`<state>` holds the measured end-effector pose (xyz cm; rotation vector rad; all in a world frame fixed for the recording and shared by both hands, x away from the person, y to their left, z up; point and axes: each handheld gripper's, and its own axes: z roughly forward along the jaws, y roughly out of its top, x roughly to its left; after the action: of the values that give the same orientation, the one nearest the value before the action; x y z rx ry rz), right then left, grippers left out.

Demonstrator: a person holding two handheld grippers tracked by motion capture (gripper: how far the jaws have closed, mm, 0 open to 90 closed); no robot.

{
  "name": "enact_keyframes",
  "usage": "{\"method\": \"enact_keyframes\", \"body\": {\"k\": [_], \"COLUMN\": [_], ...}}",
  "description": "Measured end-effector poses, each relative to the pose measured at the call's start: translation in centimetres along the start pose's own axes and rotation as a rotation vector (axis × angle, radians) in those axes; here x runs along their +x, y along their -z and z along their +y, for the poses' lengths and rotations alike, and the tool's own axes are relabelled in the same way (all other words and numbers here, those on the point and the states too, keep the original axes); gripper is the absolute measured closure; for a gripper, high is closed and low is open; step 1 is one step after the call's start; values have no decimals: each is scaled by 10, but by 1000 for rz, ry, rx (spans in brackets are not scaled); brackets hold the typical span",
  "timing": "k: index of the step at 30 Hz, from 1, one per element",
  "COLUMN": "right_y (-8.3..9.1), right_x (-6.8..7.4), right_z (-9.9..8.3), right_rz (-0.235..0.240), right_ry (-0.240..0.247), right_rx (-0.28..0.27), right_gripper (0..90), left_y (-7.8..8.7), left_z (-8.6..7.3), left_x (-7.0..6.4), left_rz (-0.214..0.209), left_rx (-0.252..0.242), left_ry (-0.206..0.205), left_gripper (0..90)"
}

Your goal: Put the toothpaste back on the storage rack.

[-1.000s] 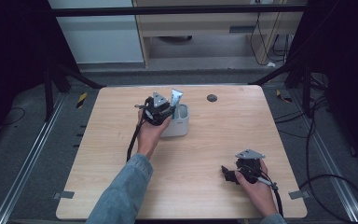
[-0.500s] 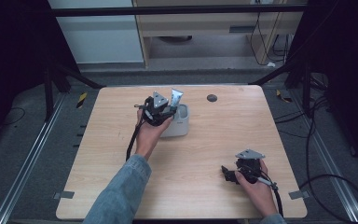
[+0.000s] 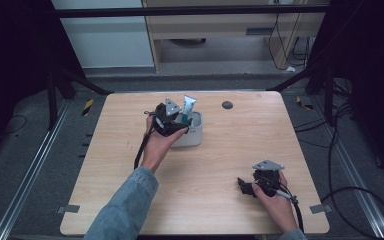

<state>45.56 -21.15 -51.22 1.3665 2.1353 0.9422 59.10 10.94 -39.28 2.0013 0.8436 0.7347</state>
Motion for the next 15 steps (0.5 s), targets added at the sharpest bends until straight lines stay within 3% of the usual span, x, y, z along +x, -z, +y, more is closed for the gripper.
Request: {"method": "enact_keyframes", "body": {"k": [9, 15], "right_y": [0, 0], "right_x": [0, 0], "right_z": [0, 0], "right_rz": [0, 0], "right_ry": [-1, -1], "right_rx": [0, 0], "right_gripper": [83, 83], "left_y": [4, 12], "left_z": [1, 2], "left_x": [-4, -8], "left_rz": [-34, -38], "left_rx": [31, 50], "left_ry": [18, -1], "left_gripper": [98, 64]}}
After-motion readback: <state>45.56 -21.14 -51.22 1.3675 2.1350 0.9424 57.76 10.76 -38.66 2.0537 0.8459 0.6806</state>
